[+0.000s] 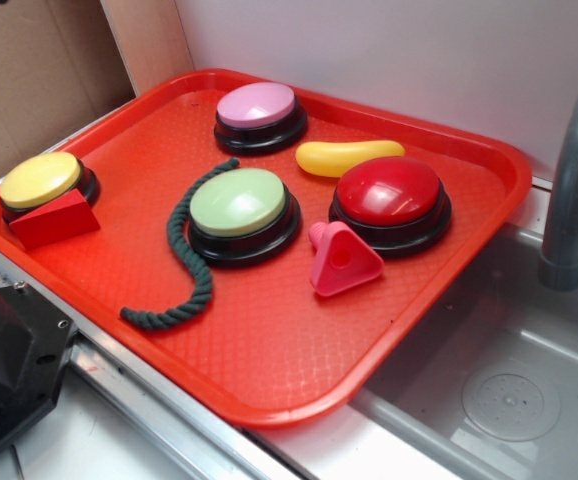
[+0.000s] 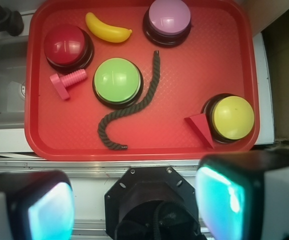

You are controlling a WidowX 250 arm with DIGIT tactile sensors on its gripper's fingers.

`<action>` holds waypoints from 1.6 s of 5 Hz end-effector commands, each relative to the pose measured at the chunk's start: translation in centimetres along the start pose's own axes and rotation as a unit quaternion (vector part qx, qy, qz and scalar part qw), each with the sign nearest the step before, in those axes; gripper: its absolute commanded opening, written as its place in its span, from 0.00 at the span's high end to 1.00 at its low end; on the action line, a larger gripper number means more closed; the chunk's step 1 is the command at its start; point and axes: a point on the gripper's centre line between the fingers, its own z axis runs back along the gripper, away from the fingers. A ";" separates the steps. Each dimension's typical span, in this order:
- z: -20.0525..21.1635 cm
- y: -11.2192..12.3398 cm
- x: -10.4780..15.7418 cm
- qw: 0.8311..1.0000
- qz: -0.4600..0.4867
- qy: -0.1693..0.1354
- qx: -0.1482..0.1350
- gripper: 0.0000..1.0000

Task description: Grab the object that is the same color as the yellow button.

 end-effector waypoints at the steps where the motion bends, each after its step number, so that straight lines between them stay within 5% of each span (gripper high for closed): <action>1: 0.0 0.0 0.0 1.000 0.000 0.000 0.000 0.00; 4: -3.5 0.2 6.9 0.960 -0.272 -0.057 0.030 0.00; 8: -13.2 -2.3 15.7 0.841 -0.528 -0.104 -0.060 0.00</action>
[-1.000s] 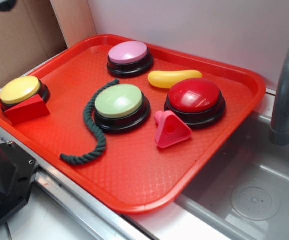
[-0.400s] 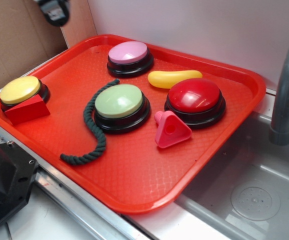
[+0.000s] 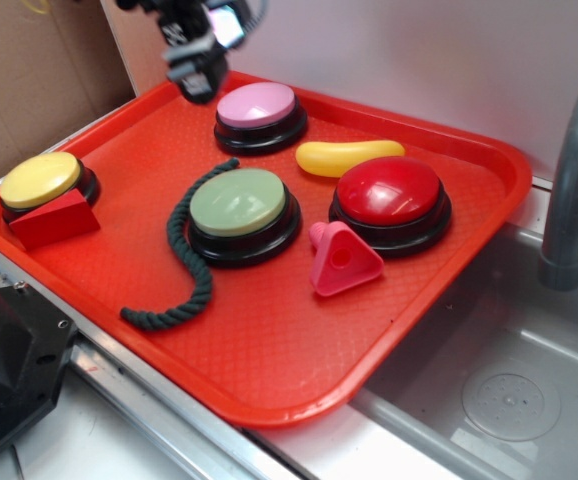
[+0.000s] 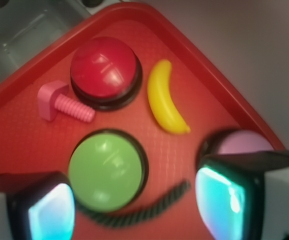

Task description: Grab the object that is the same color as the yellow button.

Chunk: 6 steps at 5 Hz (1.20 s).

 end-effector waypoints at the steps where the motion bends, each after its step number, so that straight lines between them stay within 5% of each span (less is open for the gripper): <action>1: -3.6 2.4 3.2 0.993 -0.101 -0.054 0.002 0.00; 2: -5.1 3.4 3.8 0.992 -0.105 -0.066 -0.009 0.00; 5: -8.3 4.3 3.8 0.995 -0.089 -0.029 -0.022 0.00; 6: -9.0 4.2 3.8 0.996 -0.087 -0.021 -0.027 0.15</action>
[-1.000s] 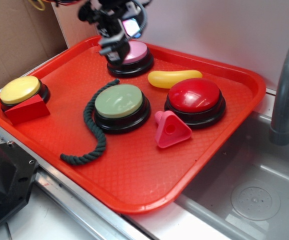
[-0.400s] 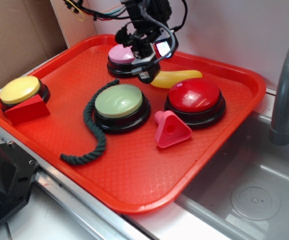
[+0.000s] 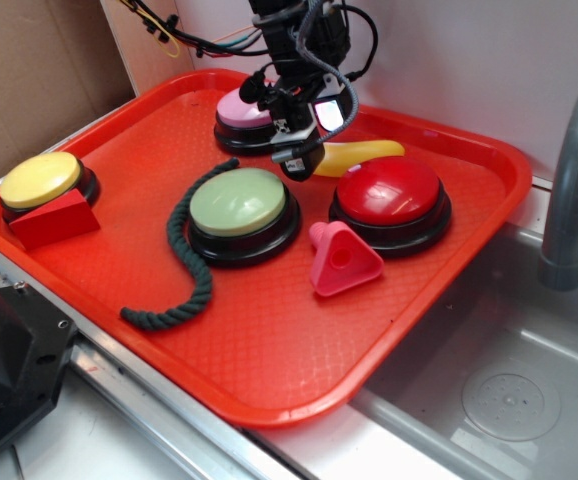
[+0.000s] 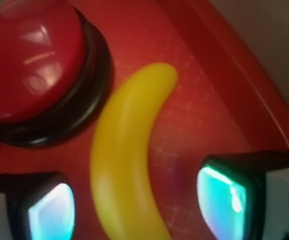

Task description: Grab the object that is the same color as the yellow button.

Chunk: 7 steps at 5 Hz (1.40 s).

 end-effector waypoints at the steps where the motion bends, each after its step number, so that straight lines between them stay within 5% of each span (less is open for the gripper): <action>1: -0.3 0.0 2.2 1.000 -0.023 0.009 0.019 0.94; 4: -1.2 -0.3 2.5 0.999 -0.019 0.034 0.007 1.00; 6: 4.7 -1.9 1.7 0.988 0.093 0.097 0.070 1.00; 7: 9.0 -4.0 0.3 0.969 0.212 0.091 0.086 1.00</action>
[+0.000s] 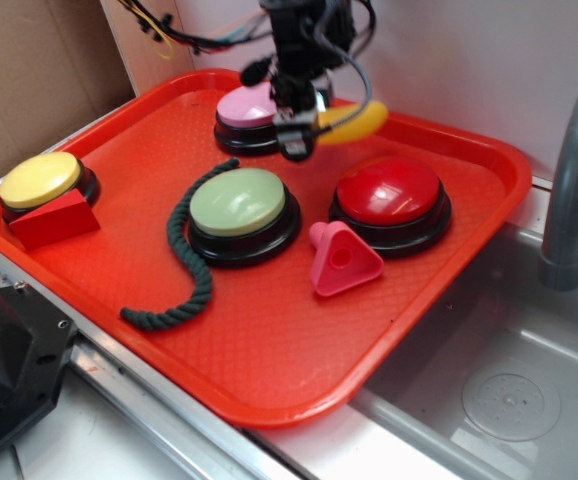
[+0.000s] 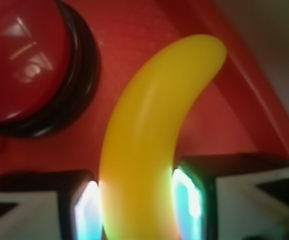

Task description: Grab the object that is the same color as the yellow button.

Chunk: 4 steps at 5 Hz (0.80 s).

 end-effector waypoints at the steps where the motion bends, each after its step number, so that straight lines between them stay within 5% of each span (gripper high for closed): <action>1: 8.1 -4.4 -3.8 0.973 0.232 -0.007 0.015 1.00; 2: 9.5 -6.8 -5.7 0.941 0.337 0.012 0.029 1.00; 3: 9.9 -8.2 -6.9 0.926 0.377 -0.002 -0.001 1.00; 4: 9.9 -8.9 -7.1 0.914 0.406 -0.005 0.012 1.00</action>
